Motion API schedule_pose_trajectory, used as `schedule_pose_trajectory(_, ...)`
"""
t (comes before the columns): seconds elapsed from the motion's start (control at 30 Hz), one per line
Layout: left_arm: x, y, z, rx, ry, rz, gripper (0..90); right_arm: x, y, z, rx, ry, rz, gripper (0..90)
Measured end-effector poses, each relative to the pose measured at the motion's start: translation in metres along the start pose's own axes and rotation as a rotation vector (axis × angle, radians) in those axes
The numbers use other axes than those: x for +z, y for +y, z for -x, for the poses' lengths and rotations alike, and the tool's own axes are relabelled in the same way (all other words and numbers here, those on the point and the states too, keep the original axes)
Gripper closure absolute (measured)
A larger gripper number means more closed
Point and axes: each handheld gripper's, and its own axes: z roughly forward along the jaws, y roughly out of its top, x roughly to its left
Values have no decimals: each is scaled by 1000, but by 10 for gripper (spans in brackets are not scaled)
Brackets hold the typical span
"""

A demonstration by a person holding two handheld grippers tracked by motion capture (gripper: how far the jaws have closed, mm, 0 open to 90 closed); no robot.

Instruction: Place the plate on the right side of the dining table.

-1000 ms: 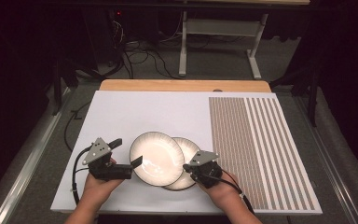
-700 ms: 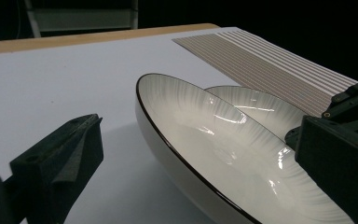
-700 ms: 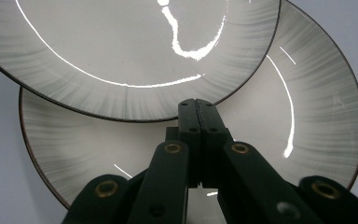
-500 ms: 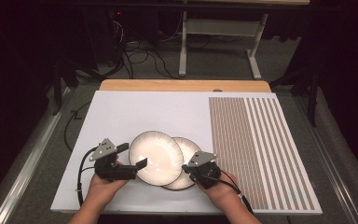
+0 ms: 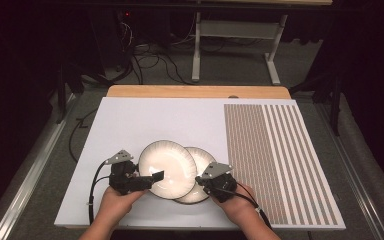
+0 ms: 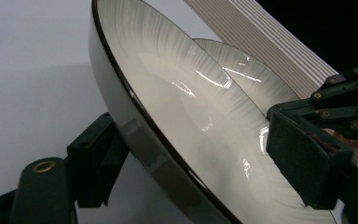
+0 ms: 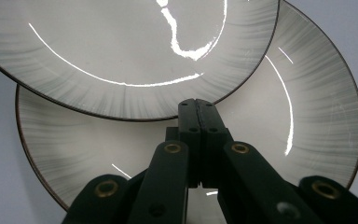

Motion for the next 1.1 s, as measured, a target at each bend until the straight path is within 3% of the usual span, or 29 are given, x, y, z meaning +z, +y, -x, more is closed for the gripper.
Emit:
schedule_pose_trajectory(0.03,2,0,-1,-22,-18,-18,259,0,0,0,-3,-1,1,900)
schedule_pose_trajectory(0.13,3,0,-1,-30,-31,-35,277,0,0,0,-2,1,1,900)
schedule_pose_trajectory(0.3,4,0,-2,-69,-35,-65,350,-1,0,0,-2,0,-2,900)
schedule_pose_trajectory(0.5,2,0,-7,-176,-61,-69,445,-1,0,0,-1,-1,-2,900)
schedule_pose_trajectory(0.57,1,0,-8,-192,-65,-71,460,-1,0,0,0,-1,-2,900)
schedule_pose_trajectory(0.87,2,2,-9,-239,-53,-83,503,-1,0,0,4,-5,-1,900)
schedule_pose_trajectory(1.1,1,3,-6,-213,-1,-83,609,-5,0,2,21,-10,12,900)
